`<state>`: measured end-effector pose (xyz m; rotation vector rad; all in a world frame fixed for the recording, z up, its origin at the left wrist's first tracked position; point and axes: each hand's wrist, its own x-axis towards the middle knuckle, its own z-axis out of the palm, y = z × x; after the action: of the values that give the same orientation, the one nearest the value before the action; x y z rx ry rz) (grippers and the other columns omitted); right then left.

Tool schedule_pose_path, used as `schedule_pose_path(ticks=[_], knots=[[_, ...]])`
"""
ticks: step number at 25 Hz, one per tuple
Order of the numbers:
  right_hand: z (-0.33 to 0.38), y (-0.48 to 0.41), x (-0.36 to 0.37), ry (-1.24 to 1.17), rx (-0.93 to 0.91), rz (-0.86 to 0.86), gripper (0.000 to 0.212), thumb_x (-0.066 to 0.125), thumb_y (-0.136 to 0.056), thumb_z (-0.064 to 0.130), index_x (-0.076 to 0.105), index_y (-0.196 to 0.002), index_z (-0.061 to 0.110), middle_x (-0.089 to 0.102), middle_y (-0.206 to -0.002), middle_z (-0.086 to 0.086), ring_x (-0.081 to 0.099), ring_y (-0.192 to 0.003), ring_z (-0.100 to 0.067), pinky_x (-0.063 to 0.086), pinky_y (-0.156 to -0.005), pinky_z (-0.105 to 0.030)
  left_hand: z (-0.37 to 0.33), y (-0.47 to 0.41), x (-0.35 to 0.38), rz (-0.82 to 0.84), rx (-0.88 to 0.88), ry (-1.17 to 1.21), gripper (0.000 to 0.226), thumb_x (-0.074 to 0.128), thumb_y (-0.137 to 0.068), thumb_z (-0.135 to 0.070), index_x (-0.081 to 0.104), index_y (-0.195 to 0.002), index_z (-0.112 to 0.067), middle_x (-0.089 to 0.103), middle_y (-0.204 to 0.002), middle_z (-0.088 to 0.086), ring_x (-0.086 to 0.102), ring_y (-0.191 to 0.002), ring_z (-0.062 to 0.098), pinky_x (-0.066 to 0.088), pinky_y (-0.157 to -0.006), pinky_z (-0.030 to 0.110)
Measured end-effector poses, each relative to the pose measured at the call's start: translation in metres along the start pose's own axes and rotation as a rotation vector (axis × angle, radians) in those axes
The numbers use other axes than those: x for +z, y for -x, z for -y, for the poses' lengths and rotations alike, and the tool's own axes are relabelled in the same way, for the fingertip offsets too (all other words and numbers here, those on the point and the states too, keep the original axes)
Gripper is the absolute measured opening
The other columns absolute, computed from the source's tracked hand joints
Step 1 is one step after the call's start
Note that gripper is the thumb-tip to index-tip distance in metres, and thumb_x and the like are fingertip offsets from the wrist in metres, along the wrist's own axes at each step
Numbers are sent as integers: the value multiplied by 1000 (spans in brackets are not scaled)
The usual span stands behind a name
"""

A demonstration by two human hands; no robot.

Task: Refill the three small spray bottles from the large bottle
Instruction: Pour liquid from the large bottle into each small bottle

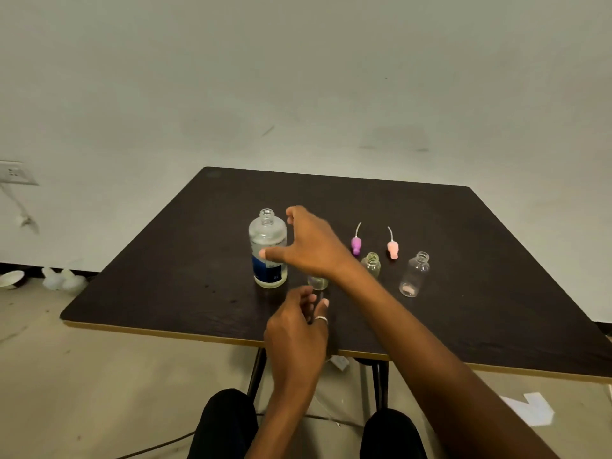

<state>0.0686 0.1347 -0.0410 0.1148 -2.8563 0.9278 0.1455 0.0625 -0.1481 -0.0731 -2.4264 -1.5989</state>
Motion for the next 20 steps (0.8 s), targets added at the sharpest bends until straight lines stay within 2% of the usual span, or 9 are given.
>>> schedule_pose_path(ticks=[3,6,11,17,20], knots=[[2,-10,24,-30,78,-21,83,84,-64,49,43,-125,10,57,-121,-6,57,-107,-22,52,-84,-35,11,-8,-18,-65,-26,11,30,76,-85,-26,66,-113,-23,69,-96,-15,62,-85,-7,50,-76,13],[0,-19,42,-31,142,-62,85,86,-62,48,41,-123,9,59,-121,-8,60,-108,-26,54,-86,-41,18,-15,-29,-104,-50,35,30,77,-85,-24,67,-112,-21,71,-96,-13,65,-86,-3,54,-77,19],[2,-26,59,-80,215,-171,79,85,-65,45,41,-121,10,62,-118,-9,62,-105,-29,55,-86,-44,24,-23,-36,-108,-85,57,32,77,-85,-25,67,-115,-22,71,-97,-12,66,-90,-1,52,-75,16],[6,-24,48,-120,200,-209,74,84,-65,45,43,-118,12,62,-113,-7,62,-100,-27,55,-82,-43,27,-28,-39,-108,-90,78,32,77,-85,-23,67,-115,-21,71,-97,-12,66,-89,-1,53,-76,17],[16,-17,18,-175,143,-259,69,83,-65,45,47,-115,15,62,-109,-3,62,-96,-21,56,-77,-37,26,-31,-40,-96,-72,89,32,76,-86,-22,66,-116,-21,70,-97,-13,66,-88,-2,49,-72,10]])
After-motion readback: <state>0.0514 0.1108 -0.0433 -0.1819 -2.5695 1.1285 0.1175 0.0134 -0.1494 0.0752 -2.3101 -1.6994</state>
